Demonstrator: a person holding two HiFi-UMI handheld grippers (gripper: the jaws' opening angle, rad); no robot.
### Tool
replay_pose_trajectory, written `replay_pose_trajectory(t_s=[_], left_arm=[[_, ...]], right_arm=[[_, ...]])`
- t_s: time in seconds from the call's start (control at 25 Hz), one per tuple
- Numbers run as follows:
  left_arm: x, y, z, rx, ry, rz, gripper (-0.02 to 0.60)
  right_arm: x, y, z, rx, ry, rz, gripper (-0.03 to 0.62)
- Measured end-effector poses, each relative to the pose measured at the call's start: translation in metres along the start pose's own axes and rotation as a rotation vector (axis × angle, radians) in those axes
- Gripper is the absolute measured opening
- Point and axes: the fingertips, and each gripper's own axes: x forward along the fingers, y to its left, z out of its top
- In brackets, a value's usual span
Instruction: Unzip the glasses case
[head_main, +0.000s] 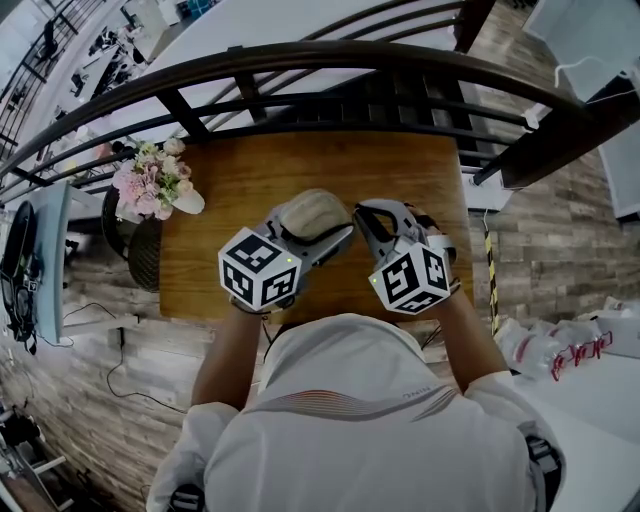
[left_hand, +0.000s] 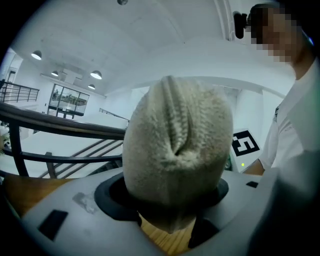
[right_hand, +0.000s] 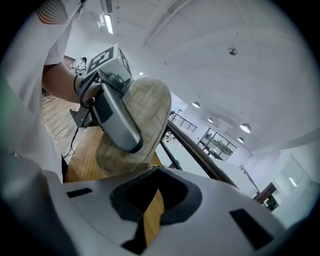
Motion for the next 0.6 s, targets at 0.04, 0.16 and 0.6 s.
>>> replay_pose_trajectory(t_s=[0.04,0.16,0.6], left_arm=[[0.002,-0.001,-0.003,0.011,0.019,-0.002,0.288],[0.006,-0.005,-0.014,0.04,0.065,0.0,0.288],[0.02,-0.002,-0.061,0.158,0.248,0.029,0.288]], right_arm=[[-0.001,-0.001,0.002,-0.01,-0.004,-0.005,0.051],[-0.004,-0.003,0.005,-0.03,-0.014,-0.015,0.051],[-0.013,-0.008,0.023,-0.059,-0.081,-0.036,0.051]])
